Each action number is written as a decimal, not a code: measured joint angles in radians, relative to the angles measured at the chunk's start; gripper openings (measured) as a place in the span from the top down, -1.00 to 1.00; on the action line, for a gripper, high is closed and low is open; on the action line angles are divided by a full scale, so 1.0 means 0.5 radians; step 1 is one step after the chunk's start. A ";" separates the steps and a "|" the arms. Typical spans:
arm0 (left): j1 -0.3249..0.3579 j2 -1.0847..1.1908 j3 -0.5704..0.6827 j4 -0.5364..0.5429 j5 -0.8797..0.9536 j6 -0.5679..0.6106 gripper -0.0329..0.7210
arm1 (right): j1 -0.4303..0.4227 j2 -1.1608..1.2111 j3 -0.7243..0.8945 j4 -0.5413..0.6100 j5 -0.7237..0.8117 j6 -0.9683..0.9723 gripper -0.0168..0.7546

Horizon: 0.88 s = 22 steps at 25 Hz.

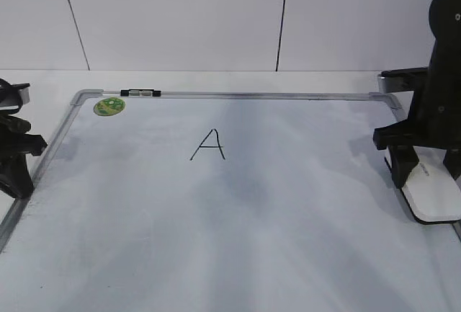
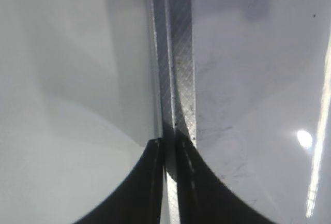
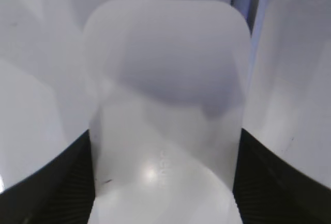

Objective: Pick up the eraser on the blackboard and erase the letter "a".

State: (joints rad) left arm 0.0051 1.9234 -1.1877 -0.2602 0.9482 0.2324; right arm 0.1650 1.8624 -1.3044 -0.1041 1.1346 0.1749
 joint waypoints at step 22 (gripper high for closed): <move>0.000 0.000 0.000 0.000 0.000 0.000 0.82 | -0.045 0.000 0.000 -0.065 -0.085 0.069 -0.52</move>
State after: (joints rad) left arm 0.0051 1.9234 -1.1877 -0.2602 0.9482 0.2324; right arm 0.1424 1.8624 -1.3044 -0.1365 1.0921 0.2092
